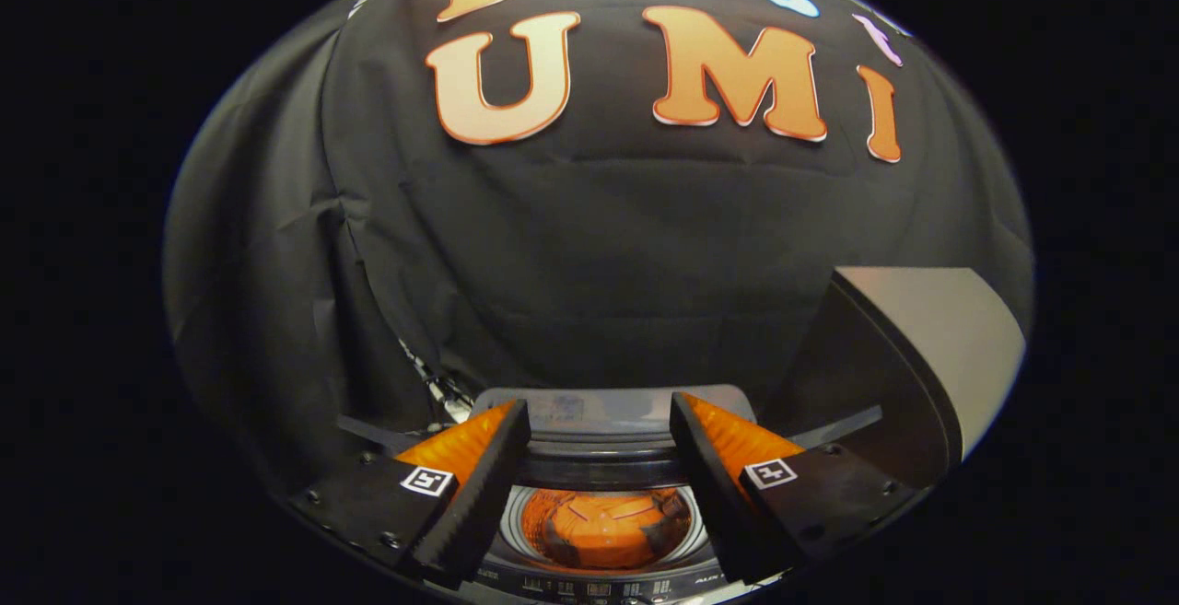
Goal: Put the clothes into the washing machine and then close the washing machine lid.
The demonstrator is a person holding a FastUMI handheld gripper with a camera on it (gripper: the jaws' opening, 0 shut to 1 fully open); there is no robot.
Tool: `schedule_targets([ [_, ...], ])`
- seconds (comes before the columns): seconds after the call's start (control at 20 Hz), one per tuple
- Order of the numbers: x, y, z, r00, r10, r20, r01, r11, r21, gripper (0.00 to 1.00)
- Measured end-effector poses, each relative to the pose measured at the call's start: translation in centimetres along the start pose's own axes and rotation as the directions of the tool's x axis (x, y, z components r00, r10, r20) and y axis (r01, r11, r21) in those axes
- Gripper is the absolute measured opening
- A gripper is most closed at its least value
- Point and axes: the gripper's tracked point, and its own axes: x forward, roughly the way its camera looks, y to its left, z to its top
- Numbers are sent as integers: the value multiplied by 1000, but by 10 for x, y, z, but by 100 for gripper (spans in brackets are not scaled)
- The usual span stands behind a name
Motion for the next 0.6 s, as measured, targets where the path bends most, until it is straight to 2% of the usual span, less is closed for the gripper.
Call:
schedule_targets([
  [0.25, 10, -1, -58, 996, 3, -92, 0, 999, 34, 98],
  [0.45, 2, -4, -60, 995, 5, -99, -1, 999, 41, 98],
  [0.6, -8, -6, -44, 997, 9, -71, -7, 999, 32, 98],
])
